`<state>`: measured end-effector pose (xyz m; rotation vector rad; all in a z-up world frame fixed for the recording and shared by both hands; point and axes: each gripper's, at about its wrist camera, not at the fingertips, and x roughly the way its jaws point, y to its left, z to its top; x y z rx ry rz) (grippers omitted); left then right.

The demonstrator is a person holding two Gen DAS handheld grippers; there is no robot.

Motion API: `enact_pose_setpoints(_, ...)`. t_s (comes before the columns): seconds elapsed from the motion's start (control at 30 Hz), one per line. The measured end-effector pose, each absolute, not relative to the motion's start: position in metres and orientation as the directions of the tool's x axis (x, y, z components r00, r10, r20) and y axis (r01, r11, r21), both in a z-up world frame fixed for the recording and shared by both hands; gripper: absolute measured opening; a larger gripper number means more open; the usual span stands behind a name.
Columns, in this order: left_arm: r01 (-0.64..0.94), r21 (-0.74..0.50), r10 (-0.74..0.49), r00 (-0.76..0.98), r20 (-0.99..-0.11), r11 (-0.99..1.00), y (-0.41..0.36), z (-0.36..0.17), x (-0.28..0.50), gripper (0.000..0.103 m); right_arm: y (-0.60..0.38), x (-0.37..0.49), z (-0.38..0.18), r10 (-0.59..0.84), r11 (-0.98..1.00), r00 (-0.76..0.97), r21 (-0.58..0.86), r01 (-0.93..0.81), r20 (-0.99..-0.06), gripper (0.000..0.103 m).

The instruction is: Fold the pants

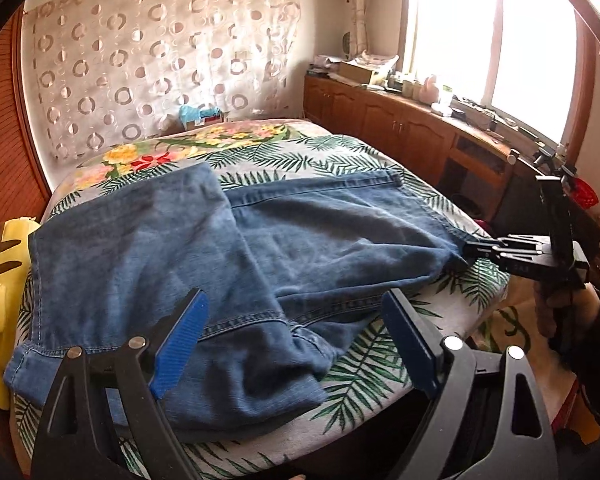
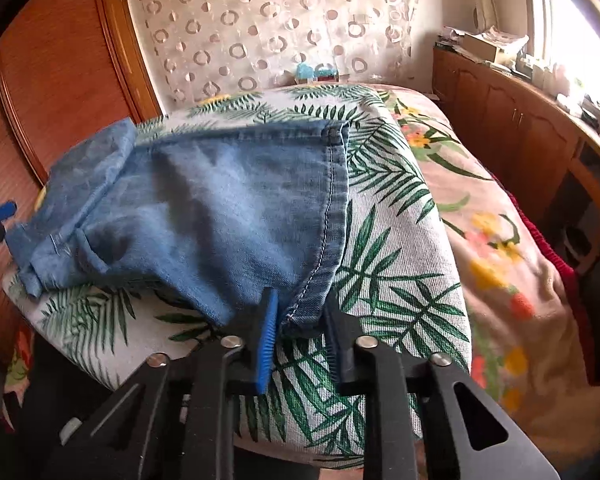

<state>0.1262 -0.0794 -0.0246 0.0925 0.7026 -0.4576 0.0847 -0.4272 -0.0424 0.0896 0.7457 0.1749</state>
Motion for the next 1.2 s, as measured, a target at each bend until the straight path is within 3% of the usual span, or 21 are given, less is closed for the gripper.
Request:
enact_pose_setpoints(0.47, 0.423, -0.131, -0.404, 0.662, -0.632, 0.897, -0.065, -0.026, 0.114, 0.088, -0.394, 0.083, 0.042, 0.292, 0.956, 0.821, 0.125, -0.265, -0.491, 0.017)
enact_pose_setpoints(0.73, 0.38, -0.128, -0.375, 0.696, -0.613, 0.916, -0.035, -0.021, 0.11, 0.088, -0.319, 0.092, 0.094, 0.452, 0.884, 0.787, 0.096, -0.457, -0.42, 0.016)
enact_pose_setpoints(1.07, 0.273, -0.143, -0.303, 0.749, -0.589, 0.951, 0.028, -0.014, 0.106, 0.088, -0.214, 0.109, 0.127, 0.654, 0.736, 0.649, 0.126, -0.665, -0.39, 0.016)
enact_pose_setpoints(1.2, 0.239, -0.153, -0.283, 0.761, -0.584, 0.959, 0.047, -0.014, 0.104, 0.088, -0.188, 0.13, 0.113, 0.673, 0.699, 0.571, 0.152, -0.698, -0.471, 0.017)
